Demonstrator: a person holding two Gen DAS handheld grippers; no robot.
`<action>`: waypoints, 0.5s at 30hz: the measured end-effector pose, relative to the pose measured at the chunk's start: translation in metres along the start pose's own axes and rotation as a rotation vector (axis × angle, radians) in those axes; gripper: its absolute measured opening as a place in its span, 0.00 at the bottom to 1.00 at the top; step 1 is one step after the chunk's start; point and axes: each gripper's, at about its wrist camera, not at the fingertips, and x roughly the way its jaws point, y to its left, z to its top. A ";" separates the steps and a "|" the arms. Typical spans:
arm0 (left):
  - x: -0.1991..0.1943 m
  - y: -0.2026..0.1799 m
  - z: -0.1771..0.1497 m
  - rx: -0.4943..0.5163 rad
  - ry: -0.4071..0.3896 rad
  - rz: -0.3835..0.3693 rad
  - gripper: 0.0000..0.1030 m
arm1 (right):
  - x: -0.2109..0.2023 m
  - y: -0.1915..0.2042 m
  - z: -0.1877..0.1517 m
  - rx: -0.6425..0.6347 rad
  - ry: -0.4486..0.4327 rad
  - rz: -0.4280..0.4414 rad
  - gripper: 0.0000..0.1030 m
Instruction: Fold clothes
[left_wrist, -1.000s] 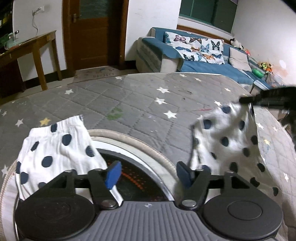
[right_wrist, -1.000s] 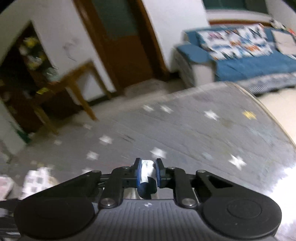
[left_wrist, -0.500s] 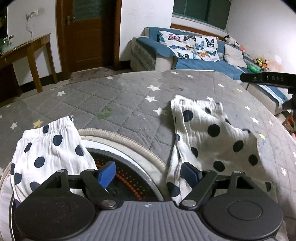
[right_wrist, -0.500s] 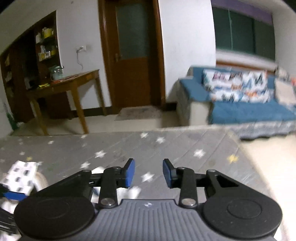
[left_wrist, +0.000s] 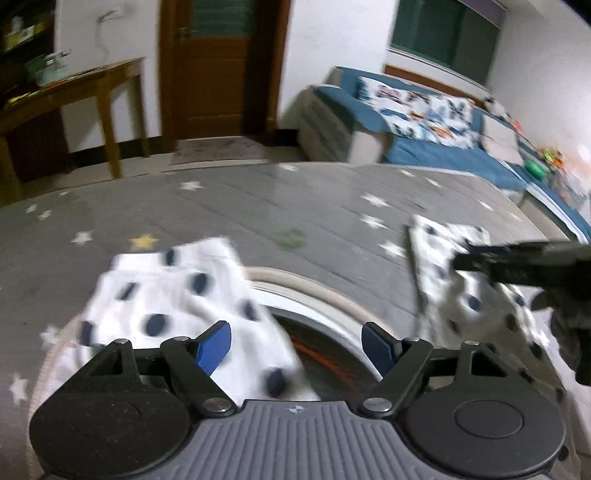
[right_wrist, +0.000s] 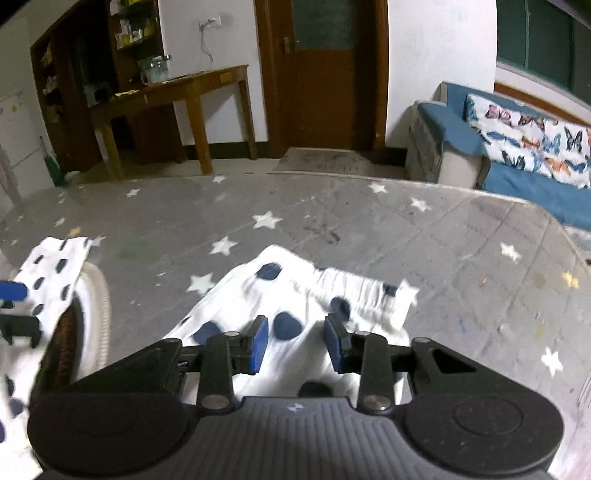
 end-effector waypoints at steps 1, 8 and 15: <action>0.002 0.008 0.002 -0.017 0.001 0.006 0.75 | 0.003 -0.003 0.002 0.004 -0.002 -0.010 0.32; 0.028 0.041 0.018 -0.082 0.024 0.005 0.57 | 0.015 -0.025 0.012 0.030 -0.016 -0.107 0.32; 0.049 0.048 0.028 -0.108 0.020 -0.023 0.44 | 0.015 -0.028 0.013 0.030 -0.031 -0.098 0.35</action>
